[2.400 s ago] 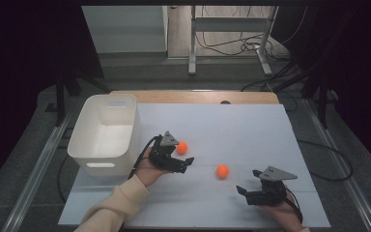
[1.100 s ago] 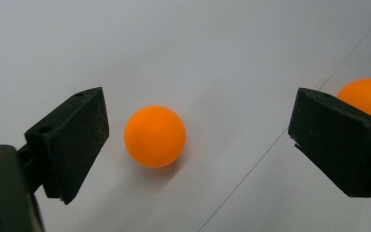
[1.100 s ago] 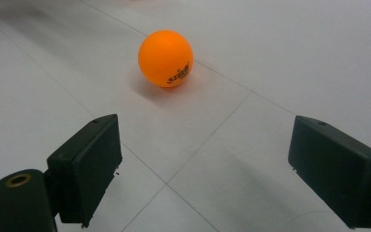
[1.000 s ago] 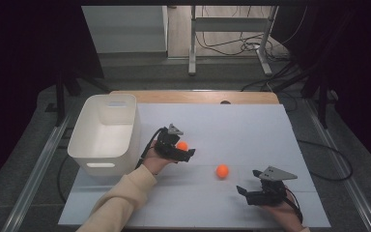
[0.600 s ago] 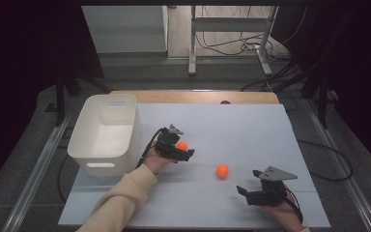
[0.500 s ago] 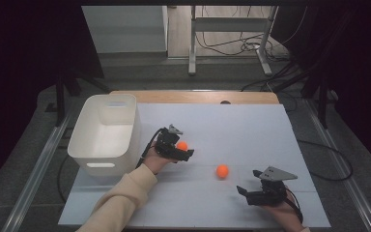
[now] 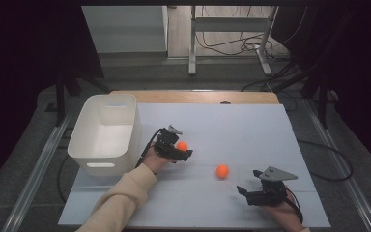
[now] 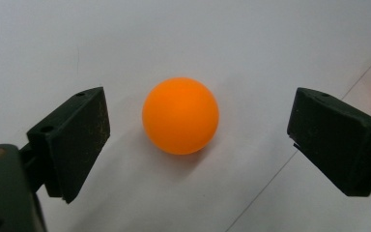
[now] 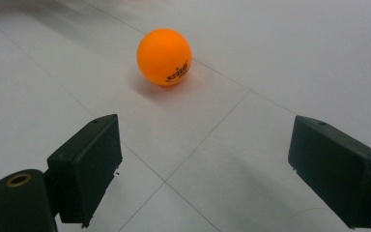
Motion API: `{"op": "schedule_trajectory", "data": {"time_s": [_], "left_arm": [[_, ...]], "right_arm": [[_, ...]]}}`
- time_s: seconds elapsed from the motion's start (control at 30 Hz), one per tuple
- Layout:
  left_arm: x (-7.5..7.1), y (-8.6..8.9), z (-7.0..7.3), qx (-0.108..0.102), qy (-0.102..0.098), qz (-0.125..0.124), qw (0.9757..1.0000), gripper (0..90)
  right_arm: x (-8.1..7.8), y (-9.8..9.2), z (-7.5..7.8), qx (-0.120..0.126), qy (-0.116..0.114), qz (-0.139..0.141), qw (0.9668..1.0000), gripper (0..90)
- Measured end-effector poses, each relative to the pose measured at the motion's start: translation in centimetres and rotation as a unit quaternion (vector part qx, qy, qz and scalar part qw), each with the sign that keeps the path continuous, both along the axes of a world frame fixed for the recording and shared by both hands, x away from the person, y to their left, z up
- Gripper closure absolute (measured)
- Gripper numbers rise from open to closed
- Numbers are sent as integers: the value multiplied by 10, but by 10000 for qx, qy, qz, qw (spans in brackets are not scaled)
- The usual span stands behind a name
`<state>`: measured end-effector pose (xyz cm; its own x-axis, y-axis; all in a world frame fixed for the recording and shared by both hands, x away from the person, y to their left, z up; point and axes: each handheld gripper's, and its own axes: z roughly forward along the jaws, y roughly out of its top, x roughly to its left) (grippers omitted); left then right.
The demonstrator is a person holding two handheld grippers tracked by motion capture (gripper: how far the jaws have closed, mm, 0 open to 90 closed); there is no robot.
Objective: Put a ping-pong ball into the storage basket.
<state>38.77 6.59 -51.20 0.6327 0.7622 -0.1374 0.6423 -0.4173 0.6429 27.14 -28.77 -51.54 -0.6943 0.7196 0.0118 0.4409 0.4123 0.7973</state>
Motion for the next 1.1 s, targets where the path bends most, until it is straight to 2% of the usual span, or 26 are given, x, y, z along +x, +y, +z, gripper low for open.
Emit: {"op": "schedule_trajectory", "data": {"time_s": [0.17, 0.57, 0.87, 1.1], "left_arm": [[6, 0, -7, 1, 89, 22, 10000, 110], [7, -5, -11, 25, 2, -167, 9999, 242], [8, -2, -11, -3, -10, -99, 10000, 335], [7, -1, -11, 65, 12, -77, 9999, 482]], "right_arm": [[0, 0, 0, -38, 10, -7, 10000, 122], [0, 0, 0, -44, 6, 3, 10000, 122], [0, 0, 0, -53, 2, 14, 10000, 122], [0, 0, 0, -46, -2, 14, 10000, 122]]}}
